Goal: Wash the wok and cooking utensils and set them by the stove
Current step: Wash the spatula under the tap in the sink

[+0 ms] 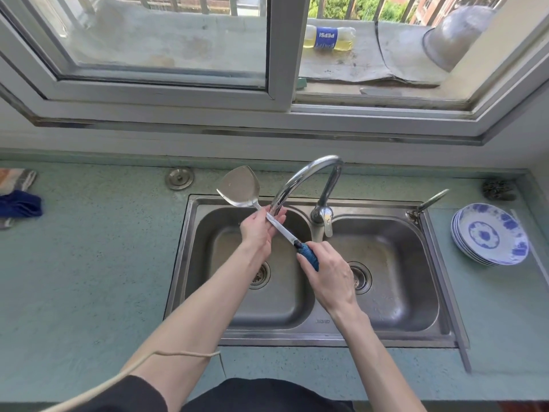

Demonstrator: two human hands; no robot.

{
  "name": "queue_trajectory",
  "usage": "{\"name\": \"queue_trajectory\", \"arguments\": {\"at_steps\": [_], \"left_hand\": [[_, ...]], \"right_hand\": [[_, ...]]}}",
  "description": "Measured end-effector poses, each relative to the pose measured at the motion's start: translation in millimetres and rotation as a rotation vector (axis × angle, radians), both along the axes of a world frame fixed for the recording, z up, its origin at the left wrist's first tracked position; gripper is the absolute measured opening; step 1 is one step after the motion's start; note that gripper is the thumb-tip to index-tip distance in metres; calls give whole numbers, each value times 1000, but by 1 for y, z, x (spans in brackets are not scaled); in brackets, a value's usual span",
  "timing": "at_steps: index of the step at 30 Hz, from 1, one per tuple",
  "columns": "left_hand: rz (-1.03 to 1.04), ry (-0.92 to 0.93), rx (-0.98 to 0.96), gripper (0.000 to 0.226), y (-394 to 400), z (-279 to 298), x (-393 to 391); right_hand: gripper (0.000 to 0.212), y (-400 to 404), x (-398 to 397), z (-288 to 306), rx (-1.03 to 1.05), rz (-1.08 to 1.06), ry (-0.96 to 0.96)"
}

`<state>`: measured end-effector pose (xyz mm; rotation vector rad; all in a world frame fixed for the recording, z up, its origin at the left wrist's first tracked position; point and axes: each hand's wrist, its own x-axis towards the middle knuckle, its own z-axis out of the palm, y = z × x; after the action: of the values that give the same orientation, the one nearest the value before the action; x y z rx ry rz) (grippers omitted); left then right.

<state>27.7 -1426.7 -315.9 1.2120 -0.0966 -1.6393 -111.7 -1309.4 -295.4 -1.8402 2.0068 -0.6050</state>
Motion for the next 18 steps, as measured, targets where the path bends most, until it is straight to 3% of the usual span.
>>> {"name": "queue_trajectory", "arguments": {"at_steps": [8,13,18], "left_hand": [[-270,-60,-51,21,39,0,-16],[-149,-119,-31,12,12,0,1],[-187,-136,-37,12,30,0,-13]], "right_hand": [[29,-14,6,-6,49,-57,-71],[26,-19,8,-1,31,-31,-68],[30,-40,19,0,56,-32,-78]]}}
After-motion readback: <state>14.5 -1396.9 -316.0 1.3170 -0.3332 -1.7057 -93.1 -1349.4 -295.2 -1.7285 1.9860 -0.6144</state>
